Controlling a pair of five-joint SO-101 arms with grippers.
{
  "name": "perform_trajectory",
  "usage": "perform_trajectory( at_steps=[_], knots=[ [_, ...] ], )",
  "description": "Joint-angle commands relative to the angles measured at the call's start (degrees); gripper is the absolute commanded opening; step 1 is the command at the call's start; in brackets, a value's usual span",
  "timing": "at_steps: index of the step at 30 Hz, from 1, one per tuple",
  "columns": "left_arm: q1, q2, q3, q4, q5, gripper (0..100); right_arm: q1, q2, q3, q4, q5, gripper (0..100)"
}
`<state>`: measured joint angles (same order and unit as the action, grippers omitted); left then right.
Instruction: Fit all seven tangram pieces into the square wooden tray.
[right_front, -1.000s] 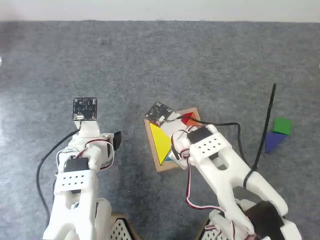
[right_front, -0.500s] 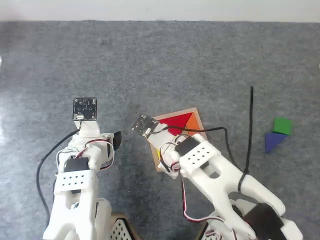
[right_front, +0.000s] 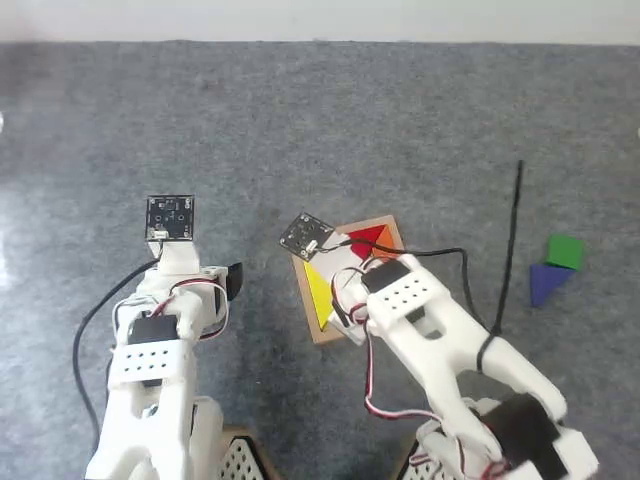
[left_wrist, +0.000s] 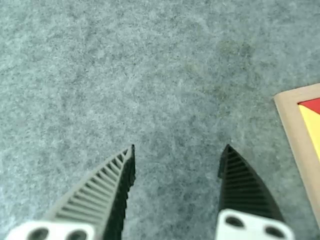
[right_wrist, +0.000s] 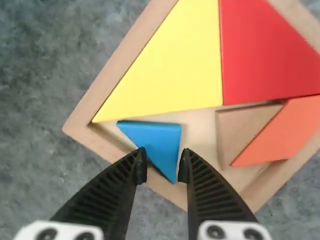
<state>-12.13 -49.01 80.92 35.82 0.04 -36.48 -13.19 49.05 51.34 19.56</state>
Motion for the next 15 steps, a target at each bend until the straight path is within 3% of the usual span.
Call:
perform_trajectory(
  at_steps=[1, 9, 15],
  knots=[
    [-0.2, -0.7, -0.3, -1.1, -0.5, 27, 0.7, 2.5, -3.6, -2.3, 0.7, 11.8],
    [-0.2, -0.7, -0.3, -1.1, -0.5, 27, -6.0, 3.2, -3.7, -0.8, 1.1, 11.8],
    [-0.2, -0.7, -0.3, -1.1, -0.5, 27, -6.6, -1.8, -3.3, 1.8, 1.1, 11.8]
  ],
)
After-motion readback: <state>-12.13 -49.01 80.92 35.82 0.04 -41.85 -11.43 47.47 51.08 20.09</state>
